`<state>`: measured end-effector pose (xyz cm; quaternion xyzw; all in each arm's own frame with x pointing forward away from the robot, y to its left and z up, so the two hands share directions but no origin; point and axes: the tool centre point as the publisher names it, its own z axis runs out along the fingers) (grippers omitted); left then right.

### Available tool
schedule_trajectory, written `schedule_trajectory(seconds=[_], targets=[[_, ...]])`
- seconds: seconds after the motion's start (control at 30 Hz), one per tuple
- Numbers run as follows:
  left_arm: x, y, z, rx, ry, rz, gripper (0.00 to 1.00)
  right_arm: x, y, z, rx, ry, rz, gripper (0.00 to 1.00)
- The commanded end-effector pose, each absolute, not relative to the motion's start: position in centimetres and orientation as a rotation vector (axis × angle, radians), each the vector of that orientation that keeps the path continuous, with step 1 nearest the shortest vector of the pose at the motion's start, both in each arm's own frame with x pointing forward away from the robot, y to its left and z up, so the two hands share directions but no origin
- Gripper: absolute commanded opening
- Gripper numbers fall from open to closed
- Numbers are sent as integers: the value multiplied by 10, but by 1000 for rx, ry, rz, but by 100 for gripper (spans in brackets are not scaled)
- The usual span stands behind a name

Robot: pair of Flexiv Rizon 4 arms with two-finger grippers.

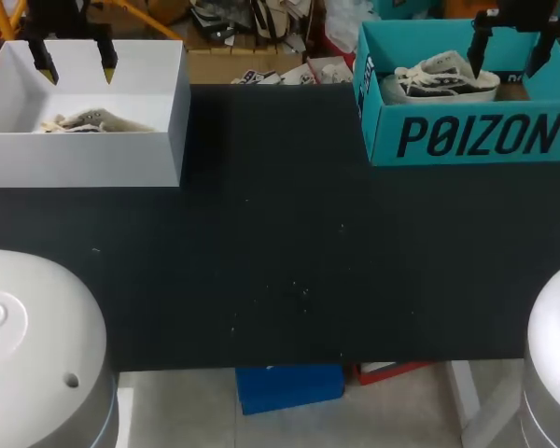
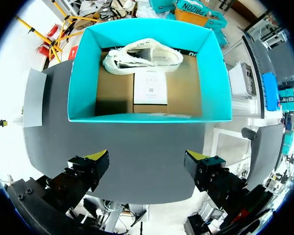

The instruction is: Take the shoe out of the shoebox, open the shoe tongue, remove and reinsert the insole, then place the shoe into the shoebox

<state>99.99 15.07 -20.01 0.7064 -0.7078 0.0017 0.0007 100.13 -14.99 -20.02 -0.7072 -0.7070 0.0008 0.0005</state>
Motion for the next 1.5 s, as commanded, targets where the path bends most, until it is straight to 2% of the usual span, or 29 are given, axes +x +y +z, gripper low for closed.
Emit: schedule_trajectory(seconds=[0.03,0.1,0.13,0.67,0.77,0.9,1.3,1.5], targets=[[1000,151,-200,2218,-2223,5,100,1004,-148,-198,-2118,-2321,7,100],[1000,151,-200,2218,-2223,5,100,1008,-146,-189,-1853,-2580,3,100],[1000,151,-200,2218,-2223,5,100,1008,-143,-186,-1601,-2751,138,100],[1000,151,-200,2218,-2223,5,100,1008,-143,-186,-1601,-2751,138,100],[1000,151,-200,2218,-2223,5,100,1025,-153,-182,-1266,-2973,77,100],[1000,151,-200,2218,-2223,5,100,1043,-162,-174,-515,-3196,209,100],[1000,151,-200,2218,-2223,5,100,1043,-162,-174,-515,-3196,209,100],[1000,151,-200,2218,-2223,5,100,1062,-178,-184,-265,-3241,182,100]])
